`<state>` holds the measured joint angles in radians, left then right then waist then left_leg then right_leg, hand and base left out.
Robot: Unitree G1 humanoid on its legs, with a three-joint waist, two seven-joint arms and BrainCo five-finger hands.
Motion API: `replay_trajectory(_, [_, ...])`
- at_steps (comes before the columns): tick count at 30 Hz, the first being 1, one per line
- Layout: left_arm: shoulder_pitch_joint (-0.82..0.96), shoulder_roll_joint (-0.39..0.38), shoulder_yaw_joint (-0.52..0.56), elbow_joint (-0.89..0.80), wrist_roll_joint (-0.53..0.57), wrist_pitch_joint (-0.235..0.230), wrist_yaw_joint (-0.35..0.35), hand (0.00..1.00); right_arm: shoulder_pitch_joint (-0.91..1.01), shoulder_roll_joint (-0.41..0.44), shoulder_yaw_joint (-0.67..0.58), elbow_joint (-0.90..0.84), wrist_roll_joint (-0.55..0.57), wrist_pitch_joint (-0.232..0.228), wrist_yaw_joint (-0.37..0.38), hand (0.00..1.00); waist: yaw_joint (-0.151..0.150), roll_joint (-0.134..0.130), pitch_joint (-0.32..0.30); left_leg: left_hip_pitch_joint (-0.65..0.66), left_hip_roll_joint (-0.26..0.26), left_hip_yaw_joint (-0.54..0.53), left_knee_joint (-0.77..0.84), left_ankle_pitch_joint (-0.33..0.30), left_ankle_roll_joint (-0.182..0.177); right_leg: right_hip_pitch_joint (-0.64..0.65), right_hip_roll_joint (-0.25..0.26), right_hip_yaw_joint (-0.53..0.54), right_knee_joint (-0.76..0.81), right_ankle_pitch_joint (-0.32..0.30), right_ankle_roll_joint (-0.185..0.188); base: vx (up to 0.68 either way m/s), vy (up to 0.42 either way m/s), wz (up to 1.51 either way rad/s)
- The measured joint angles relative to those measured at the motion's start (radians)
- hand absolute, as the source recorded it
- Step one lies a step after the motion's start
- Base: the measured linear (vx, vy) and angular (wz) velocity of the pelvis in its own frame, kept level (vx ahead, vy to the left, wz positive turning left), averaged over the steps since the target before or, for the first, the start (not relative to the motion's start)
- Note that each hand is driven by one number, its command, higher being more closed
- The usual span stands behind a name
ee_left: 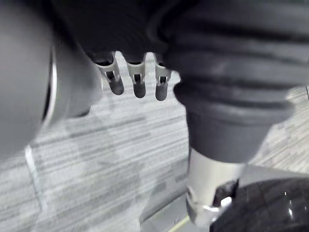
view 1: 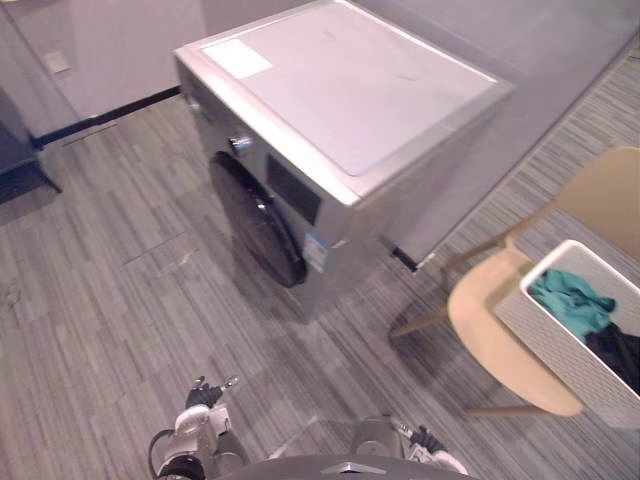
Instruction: Pick up the laundry basket with both hands and put the clothes into the washing machine.
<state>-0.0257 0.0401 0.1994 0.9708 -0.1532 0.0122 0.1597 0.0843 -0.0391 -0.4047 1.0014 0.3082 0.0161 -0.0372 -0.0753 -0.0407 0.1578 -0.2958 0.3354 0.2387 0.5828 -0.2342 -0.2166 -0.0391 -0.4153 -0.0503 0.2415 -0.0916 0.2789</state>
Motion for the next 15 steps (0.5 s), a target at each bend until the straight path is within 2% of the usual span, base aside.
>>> replay_trajectory(1, [-0.004,0.013,-0.030,0.008,0.001,0.001,0.001,0.00,-0.009,0.000,-0.007,0.003,0.000,0.000,0.000,0.00,0.000,0.006,-0.001,-0.005,-0.016,0.002,0.012,-0.022,0.015,0.002,-0.014,-0.002,-0.012,0.063,-0.001,0.11,0.413,0.21])
replay_trajectory(2, [-0.013,0.023,-0.071,0.016,0.003,0.002,0.000,0.00,-0.023,-0.006,-0.010,0.003,0.000,0.000,-0.006,0.00,-0.003,0.017,0.003,0.000,-0.041,0.007,0.002,-0.032,0.035,-0.013,-0.029,0.000,-0.004,0.168,-0.016,0.10,0.416,0.17])
replay_trajectory(3, [-0.017,0.025,-0.095,0.016,0.003,0.002,-0.001,0.00,-0.032,-0.010,-0.010,0.003,0.000,0.000,-0.010,0.00,-0.002,0.023,0.000,0.007,-0.064,0.017,-0.019,-0.032,0.049,-0.048,-0.039,0.008,0.023,0.247,-0.069,0.13,0.435,0.10])
replay_trajectory(4, [-0.022,0.028,-0.122,0.016,0.016,0.001,-0.007,0.00,-0.046,-0.012,-0.009,0.001,-0.002,-0.001,-0.014,0.00,0.000,0.028,0.000,0.027,-0.089,0.036,-0.059,-0.021,0.072,-0.090,-0.054,0.008,0.057,0.348,-0.156,0.16,0.429,-0.07])
replay_trajectory(5, [-0.024,0.034,-0.161,0.015,0.046,0.001,-0.019,0.00,-0.060,-0.023,-0.007,-0.004,-0.004,0.000,-0.021,0.00,-0.002,0.041,0.009,0.077,-0.117,0.062,-0.134,0.000,0.106,-0.146,-0.071,0.005,0.119,0.467,-0.263,0.24,0.433,0.00])
replay_trajectory(6, [-0.028,0.040,-0.191,0.016,0.061,0.002,-0.026,0.00,-0.071,-0.022,0.003,-0.017,-0.003,-0.004,-0.028,0.00,-0.017,0.048,0.021,0.135,-0.137,0.067,-0.204,0.023,0.133,-0.223,-0.055,0.012,0.325,0.349,-0.289,0.22,0.304,0.06])
replay_trajectory(7, [-0.032,0.048,-0.202,0.016,0.061,0.002,-0.028,0.00,-0.074,-0.021,0.012,-0.033,-0.002,0.000,-0.028,0.00,-0.022,0.047,0.027,0.167,-0.148,0.067,-0.237,0.035,0.139,-0.249,-0.030,0.016,0.427,0.270,-0.278,0.21,0.218,0.14])
replay_trajectory(8, [-0.039,0.059,-0.215,0.015,0.073,0.001,-0.033,0.00,-0.085,-0.016,0.053,-0.066,-0.002,0.001,-0.028,0.00,-0.022,0.052,0.036,0.228,-0.154,0.078,-0.306,0.056,0.143,-0.292,0.050,0.034,0.585,0.144,-0.236,0.18,0.180,-0.04])
replay_trajectory(9, [-0.039,0.067,-0.222,0.016,0.080,0.000,-0.033,0.00,-0.085,-0.003,0.106,-0.128,-0.002,0.002,-0.028,0.00,-0.023,0.056,0.041,0.273,-0.155,0.097,-0.361,0.074,0.141,-0.345,0.135,0.012,0.683,0.054,-0.224,0.17,0.138,-0.13])
replay_trajectory(10, [-0.040,0.067,-0.222,0.017,0.081,0.001,-0.033,0.00,-0.085,0.002,0.134,-0.166,-0.002,0.001,-0.027,0.00,-0.025,0.058,0.044,0.286,-0.156,0.104,-0.379,0.080,0.140,-0.365,0.165,-0.010,0.711,0.021,-0.223,0.18,0.060,-0.25])
replay_trajectory(11, [-0.044,0.064,-0.221,0.019,0.083,0.001,-0.032,0.00,-0.079,0.018,0.186,-0.268,-0.002,0.001,-0.026,0.00,-0.029,0.051,0.051,0.305,-0.164,0.122,-0.406,0.085,0.138,-0.412,0.215,-0.049,0.730,-0.034,-0.220,0.18,-0.023,-0.25])
replay_trajectory(12, [-0.049,0.059,-0.218,0.025,0.096,0.003,-0.032,0.00,-0.078,0.032,0.231,-0.367,-0.001,-0.002,-0.023,0.00,-0.032,0.040,0.063,0.312,-0.173,0.139,-0.412,0.084,0.137,-0.437,0.270,-0.056,0.685,-0.068,-0.208,0.17,-0.059,-0.21])
replay_trajectory(13, [-0.052,0.054,-0.216,0.029,0.102,0.004,-0.031,0.00,-0.076,0.035,0.251,-0.411,-0.001,-0.008,-0.017,0.00,-0.035,0.033,0.066,0.312,-0.174,0.144,-0.410,0.084,0.137,-0.433,0.300,-0.055,0.622,-0.070,-0.199,0.17,-0.118,0.01])
replay_trajectory(14, [-0.058,0.040,-0.211,0.034,0.119,0.006,-0.032,0.00,-0.059,0.034,0.288,-0.503,-0.001,-0.025,0.000,0.00,-0.042,0.007,0.067,0.309,-0.194,0.145,-0.407,0.080,0.127,-0.386,0.337,-0.039,0.412,0.000,-0.189,0.13,-0.115,0.19])
replay_trajectory(15, [-0.064,0.031,-0.199,0.043,0.122,0.006,-0.031,0.00,-0.051,0.027,0.299,-0.535,-0.001,-0.036,0.008,0.00,-0.043,0.008,0.076,0.314,-0.202,0.140,-0.413,0.077,0.115,-0.351,0.333,-0.044,0.366,-0.043,-0.226,0.21,-0.159,0.06])
